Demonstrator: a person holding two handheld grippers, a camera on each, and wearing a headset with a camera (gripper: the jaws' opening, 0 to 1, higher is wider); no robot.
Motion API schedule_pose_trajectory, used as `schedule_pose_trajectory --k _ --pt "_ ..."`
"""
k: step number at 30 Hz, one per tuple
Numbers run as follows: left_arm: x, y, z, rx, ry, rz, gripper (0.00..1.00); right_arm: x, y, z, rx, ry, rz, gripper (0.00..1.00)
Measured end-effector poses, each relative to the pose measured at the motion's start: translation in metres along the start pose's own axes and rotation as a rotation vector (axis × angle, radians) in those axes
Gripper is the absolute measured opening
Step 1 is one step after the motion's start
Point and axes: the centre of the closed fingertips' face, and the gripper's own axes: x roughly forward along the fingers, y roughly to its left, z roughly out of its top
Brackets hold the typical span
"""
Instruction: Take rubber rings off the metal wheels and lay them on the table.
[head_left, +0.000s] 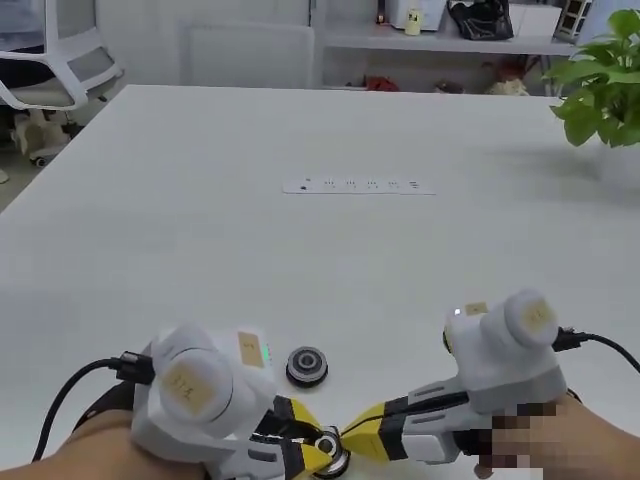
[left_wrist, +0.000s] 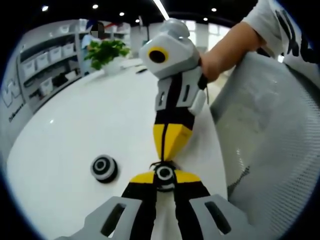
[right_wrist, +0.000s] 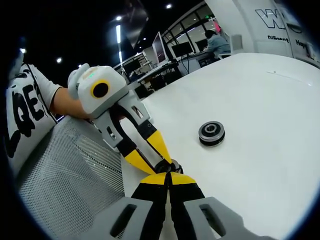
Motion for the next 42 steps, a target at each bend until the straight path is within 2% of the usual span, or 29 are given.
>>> schedule_pose_trajectory --k 16,21,22,29,42 --pt "0.0 0.0 0.0 0.006 0.003 -0.004 0.12 0.002 0.004 0.002 0.005 -0.01 0.022 0.0" --pt "0.0 -0.001 0.0 0.01 0.002 -0.004 0.12 0.003 0.012 0.008 0.018 -0.036 0.055 0.0" --pt "0.0 -0.001 0.0 0.008 0.002 -0.004 0.12 0.003 0.011 0.009 -0.01 -0.029 0.045 0.0" --pt "0.001 -0.001 0.0 0.013 -0.001 -0.003 0.13 0.001 0.005 0.007 0.011 -0.038 0.03 0.0" --pt "0.0 -0.002 0.001 0.003 -0.012 -0.021 0.15 0.001 0.002 0.004 0.01 -0.03 0.022 0.0"
